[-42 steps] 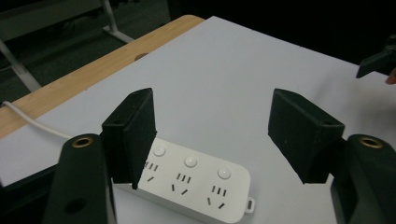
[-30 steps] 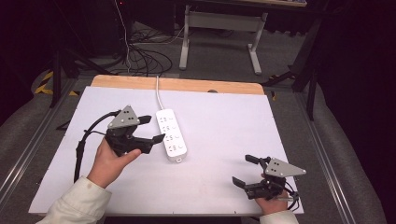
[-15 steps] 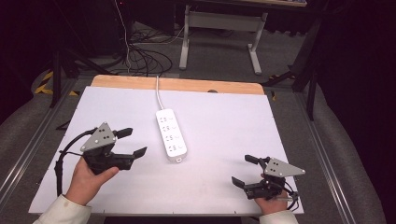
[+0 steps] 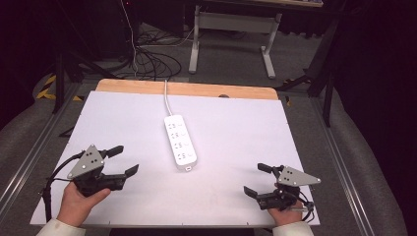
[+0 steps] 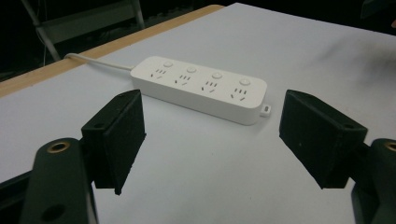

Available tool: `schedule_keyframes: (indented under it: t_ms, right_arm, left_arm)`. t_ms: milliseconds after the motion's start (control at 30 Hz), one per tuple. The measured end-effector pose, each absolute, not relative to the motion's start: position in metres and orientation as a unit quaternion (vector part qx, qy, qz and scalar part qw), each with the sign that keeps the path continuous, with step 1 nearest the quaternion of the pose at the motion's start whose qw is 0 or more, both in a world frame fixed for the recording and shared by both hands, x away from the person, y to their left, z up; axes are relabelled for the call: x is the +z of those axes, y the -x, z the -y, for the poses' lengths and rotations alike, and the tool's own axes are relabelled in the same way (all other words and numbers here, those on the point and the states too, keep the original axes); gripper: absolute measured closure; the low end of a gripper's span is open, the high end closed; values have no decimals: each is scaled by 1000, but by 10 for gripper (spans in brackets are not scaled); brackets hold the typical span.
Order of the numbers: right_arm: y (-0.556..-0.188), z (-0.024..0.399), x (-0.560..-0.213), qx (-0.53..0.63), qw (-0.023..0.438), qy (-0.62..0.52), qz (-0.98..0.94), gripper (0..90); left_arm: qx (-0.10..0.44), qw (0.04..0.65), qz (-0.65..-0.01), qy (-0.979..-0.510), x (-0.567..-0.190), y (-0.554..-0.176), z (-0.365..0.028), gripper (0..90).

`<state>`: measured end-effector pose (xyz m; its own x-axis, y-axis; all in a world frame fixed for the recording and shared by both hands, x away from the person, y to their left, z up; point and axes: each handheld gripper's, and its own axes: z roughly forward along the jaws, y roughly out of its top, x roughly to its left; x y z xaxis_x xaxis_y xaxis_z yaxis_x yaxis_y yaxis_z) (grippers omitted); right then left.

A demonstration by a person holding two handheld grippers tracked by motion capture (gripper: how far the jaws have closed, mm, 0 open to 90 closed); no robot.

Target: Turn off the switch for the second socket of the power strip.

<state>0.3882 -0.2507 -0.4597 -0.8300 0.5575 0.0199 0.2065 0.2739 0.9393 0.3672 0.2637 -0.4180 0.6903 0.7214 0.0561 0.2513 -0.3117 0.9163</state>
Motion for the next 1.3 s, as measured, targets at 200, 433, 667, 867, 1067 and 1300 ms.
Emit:
schedule_keyframes:
  t_ms: [200,433,667,867,1067,1300]
  right_arm:
    - [-388,251,-460,550,160,-245,-782,84]
    - [-388,251,-460,548,159,-245,-784,85]
    - [-388,250,-460,547,160,-244,-785,85]
    - [-388,251,-460,547,160,-245,-784,85]
    - [-388,251,-460,547,160,-241,-786,85]
    - [-389,250,-460,542,160,-244,-788,86]
  left_arm:
    - [249,475,-313,-784,-434,-359,-265,217]
    - [225,460,-332,-792,-453,-359,-275,209]
    - [198,467,-336,-793,-467,-358,-278,208]
    - [171,463,-339,-801,-476,-360,-279,210]
    - [178,474,-340,-793,-475,-363,-277,210]
    - [207,474,-326,-791,-469,-357,-279,210]
